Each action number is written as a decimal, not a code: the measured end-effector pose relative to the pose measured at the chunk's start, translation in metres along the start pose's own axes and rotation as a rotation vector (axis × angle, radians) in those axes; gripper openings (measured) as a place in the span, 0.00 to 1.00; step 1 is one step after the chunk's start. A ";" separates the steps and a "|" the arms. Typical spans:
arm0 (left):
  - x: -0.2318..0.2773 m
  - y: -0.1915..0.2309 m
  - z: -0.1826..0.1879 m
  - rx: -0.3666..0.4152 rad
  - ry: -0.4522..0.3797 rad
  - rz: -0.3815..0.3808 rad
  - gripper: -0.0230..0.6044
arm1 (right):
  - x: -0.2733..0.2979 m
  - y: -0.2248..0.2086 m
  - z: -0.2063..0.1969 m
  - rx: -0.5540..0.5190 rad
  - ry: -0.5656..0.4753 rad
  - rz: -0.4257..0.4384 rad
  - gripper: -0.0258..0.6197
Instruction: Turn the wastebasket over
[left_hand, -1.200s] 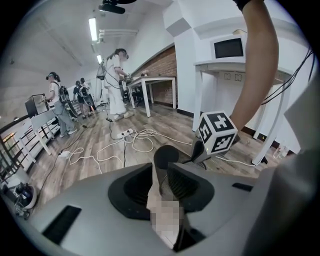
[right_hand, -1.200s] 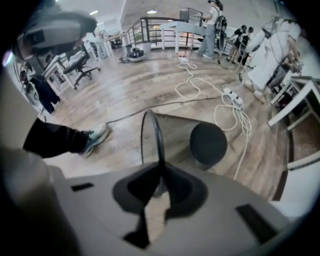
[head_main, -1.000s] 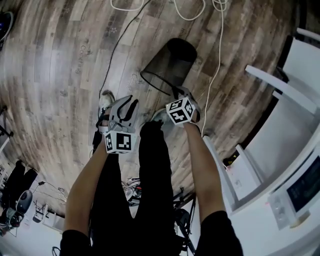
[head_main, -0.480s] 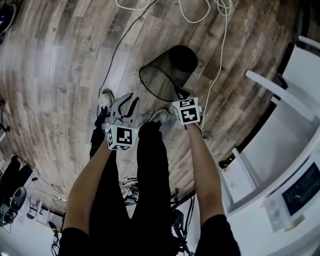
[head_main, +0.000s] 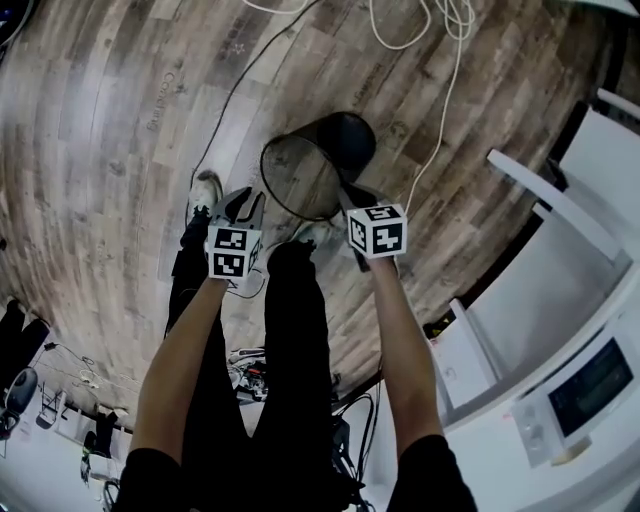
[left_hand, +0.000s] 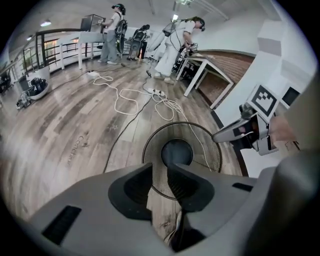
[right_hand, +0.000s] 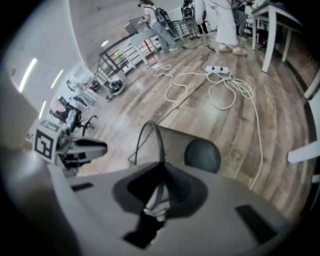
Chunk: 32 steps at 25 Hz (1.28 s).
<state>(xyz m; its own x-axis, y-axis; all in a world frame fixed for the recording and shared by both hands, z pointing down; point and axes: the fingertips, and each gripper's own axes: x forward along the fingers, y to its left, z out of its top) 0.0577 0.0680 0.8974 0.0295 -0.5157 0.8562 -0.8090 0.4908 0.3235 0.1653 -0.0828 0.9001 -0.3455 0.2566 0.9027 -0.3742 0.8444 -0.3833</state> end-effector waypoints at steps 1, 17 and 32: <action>0.000 0.002 -0.007 -0.001 0.019 0.003 0.23 | -0.002 0.005 -0.001 0.004 0.002 0.010 0.13; 0.003 0.037 -0.058 -0.179 0.143 -0.044 0.29 | -0.082 0.091 0.022 -0.040 -0.087 0.135 0.13; 0.001 0.016 -0.046 -0.266 0.126 -0.204 0.18 | -0.105 0.094 0.025 -0.010 -0.108 0.138 0.13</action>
<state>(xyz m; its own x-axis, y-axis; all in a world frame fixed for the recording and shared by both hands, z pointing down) 0.0715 0.1080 0.9224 0.2597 -0.5396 0.8009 -0.5984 0.5610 0.5720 0.1451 -0.0415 0.7643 -0.4838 0.3193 0.8149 -0.3078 0.8095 -0.4999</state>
